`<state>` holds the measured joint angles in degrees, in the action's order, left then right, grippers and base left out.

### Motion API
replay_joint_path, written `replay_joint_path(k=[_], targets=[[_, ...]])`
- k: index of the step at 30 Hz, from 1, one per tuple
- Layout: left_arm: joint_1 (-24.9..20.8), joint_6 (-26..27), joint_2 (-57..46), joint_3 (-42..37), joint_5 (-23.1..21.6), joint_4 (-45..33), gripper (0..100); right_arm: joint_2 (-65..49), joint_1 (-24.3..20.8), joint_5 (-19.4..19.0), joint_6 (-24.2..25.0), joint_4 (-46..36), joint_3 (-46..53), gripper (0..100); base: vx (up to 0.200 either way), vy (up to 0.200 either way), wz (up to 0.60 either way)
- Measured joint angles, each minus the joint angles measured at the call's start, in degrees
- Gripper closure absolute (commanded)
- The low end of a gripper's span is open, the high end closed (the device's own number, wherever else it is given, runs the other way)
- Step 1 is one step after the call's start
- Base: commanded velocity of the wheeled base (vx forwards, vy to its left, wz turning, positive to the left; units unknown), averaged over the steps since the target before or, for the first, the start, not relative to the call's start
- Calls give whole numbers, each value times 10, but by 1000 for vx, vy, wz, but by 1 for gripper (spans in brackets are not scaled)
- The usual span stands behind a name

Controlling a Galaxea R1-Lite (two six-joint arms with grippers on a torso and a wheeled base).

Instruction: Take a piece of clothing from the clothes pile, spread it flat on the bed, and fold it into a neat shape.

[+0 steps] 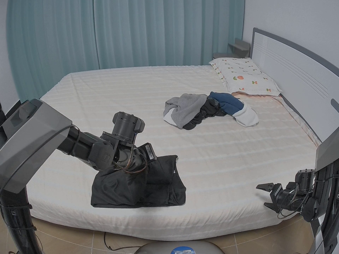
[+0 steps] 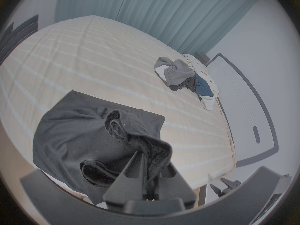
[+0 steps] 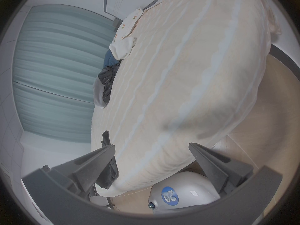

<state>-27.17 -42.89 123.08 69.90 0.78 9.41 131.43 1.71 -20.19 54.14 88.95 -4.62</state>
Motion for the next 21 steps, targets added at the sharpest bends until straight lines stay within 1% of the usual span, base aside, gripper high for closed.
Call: replay_joint_path(k=[7,9,10,16,21], targets=[[-18,-13,55,57,41,-7,100,1,-1,-1,-1,0,1,0,0,0,0],[-21,-14,65,65,45,-7,100,1,-1,-1,-1,0,1,0,0,0,0],[-25,-15,74,70,48,-7,0,1,-1,-1,-1,0,0,0,0,0,0],[-32,-21,92,79,53,-6,0,2,-1,-1,-1,0,0,0,0,0,0],[-32,-39,90,70,56,-6,0,2,-1,-1,-1,0,0,0,0,0,0]])
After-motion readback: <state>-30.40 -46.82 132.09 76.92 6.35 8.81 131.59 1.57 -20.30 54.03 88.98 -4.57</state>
